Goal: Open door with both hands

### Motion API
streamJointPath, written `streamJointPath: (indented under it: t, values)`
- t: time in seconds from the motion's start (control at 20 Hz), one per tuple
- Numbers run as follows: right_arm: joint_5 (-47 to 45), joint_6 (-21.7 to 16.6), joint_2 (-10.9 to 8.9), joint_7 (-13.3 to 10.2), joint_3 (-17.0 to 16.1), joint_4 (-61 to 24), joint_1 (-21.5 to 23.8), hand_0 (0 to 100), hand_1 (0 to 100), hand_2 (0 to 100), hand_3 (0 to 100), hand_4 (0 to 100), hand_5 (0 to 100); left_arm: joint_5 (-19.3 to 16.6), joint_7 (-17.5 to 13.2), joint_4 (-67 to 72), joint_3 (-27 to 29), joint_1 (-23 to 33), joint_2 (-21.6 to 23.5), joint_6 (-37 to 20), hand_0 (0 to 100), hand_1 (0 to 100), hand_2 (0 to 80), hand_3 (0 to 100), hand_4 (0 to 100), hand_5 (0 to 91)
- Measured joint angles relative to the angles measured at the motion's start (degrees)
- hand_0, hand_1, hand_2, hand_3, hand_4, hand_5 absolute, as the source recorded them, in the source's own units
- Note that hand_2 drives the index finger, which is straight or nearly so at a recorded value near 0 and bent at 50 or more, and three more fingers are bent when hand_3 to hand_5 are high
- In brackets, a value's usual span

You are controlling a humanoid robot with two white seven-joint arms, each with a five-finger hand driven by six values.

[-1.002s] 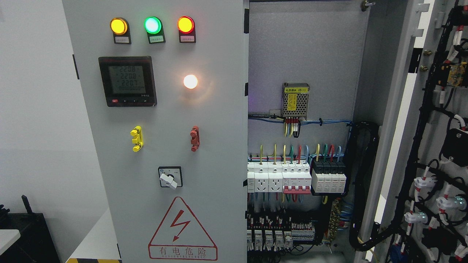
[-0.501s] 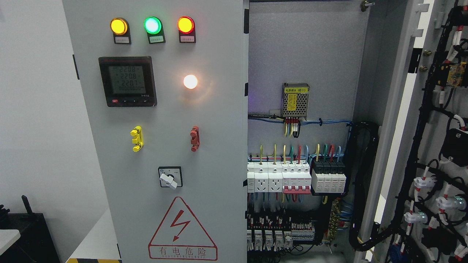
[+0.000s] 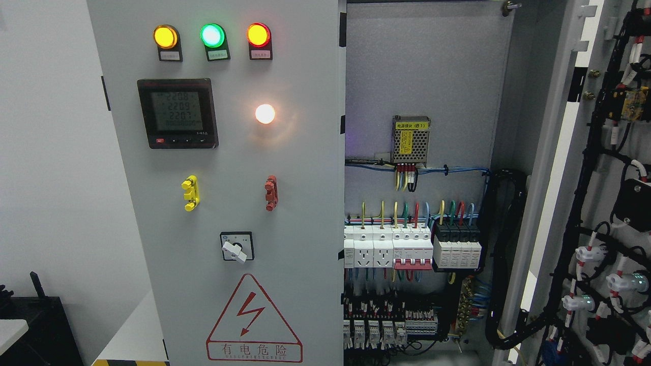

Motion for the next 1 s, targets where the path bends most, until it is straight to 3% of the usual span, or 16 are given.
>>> streamJointPath:
  t: [0.4, 1.0]
  values:
    - [0.0, -4.3, -0.31, 0.0, 0.6, -12.1, 4.3, 0, 0, 0, 0, 0, 0, 0.0, 0.3, 0.0, 0.0, 0.0, -0.2, -0.2, 0, 0, 0.0, 0, 4, 0.0]
    - [0.0, -12.6, -0.52, 0.0, 0.9, -22.5, 5.6, 0, 0, 0, 0, 0, 0, 0.0, 0.3, -0.1, -0.1, 0.0, 0.0, 0.1, 0, 0, 0.0, 0, 4, 0.0]
